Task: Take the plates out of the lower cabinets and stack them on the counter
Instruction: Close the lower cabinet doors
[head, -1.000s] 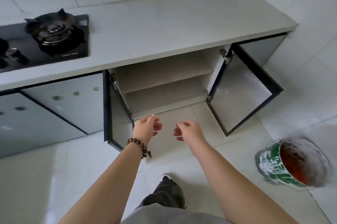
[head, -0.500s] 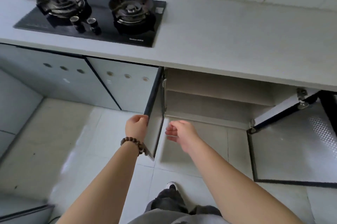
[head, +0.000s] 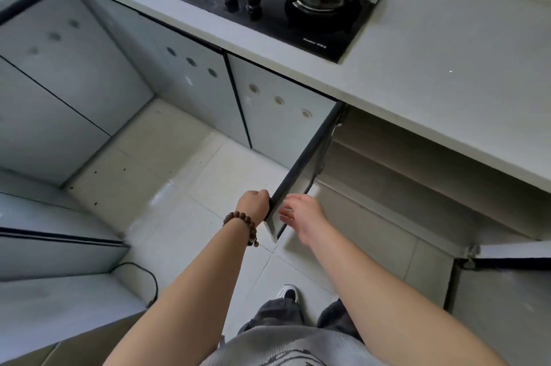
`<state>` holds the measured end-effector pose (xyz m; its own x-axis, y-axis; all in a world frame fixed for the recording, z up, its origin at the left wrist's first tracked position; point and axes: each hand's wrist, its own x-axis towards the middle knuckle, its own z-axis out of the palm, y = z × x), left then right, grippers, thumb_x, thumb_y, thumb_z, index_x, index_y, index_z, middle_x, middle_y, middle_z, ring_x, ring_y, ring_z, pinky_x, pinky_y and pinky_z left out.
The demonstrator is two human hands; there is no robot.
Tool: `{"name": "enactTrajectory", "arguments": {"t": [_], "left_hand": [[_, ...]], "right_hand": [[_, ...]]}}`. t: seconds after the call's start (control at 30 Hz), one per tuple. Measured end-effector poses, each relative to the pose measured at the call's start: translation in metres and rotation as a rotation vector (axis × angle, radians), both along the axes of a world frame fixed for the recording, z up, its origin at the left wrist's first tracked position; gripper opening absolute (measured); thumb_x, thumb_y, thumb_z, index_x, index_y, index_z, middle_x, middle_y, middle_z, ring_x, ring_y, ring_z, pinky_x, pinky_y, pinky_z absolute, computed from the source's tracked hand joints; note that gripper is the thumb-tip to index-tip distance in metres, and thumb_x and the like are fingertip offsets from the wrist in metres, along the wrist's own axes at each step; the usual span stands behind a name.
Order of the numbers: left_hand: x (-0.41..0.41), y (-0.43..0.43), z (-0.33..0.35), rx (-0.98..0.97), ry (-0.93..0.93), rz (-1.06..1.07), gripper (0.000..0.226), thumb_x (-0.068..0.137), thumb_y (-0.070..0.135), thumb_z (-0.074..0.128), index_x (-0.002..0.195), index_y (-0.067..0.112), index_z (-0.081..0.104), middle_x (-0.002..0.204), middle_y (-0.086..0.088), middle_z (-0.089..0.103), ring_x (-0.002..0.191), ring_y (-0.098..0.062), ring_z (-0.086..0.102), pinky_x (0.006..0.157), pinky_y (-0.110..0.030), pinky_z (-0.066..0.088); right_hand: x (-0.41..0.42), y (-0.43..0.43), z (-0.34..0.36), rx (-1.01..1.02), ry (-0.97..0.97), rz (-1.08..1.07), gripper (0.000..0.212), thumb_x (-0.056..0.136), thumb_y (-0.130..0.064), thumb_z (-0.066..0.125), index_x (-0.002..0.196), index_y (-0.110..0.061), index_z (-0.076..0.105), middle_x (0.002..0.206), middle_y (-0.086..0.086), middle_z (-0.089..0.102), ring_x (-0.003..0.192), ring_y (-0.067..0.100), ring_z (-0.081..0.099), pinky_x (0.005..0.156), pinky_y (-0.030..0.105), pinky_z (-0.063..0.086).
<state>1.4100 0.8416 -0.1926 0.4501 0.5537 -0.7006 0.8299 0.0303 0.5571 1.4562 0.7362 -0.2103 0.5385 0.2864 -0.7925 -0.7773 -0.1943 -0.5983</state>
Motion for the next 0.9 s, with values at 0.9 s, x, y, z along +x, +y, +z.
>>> {"name": "enactTrajectory", "arguments": {"t": [0.9], "left_hand": [[0.08, -0.215, -0.015, -0.666, -0.111, 0.147, 0.022, 0.086, 0.009, 0.04, 0.083, 0.0, 0.06, 0.067, -0.011, 0.073, 0.071, -0.026, 0.067, 0.089, -0.04, 0.052]], "right_hand": [[0.058, -0.236, -0.002, -0.197, 0.228, -0.29, 0.021, 0.089, 0.005, 0.041, 0.074, 0.004, 0.056, 0.064, 0.016, 0.054, 0.053, 0.027, 0.054, 0.052, 0.034, 0.054]]}}
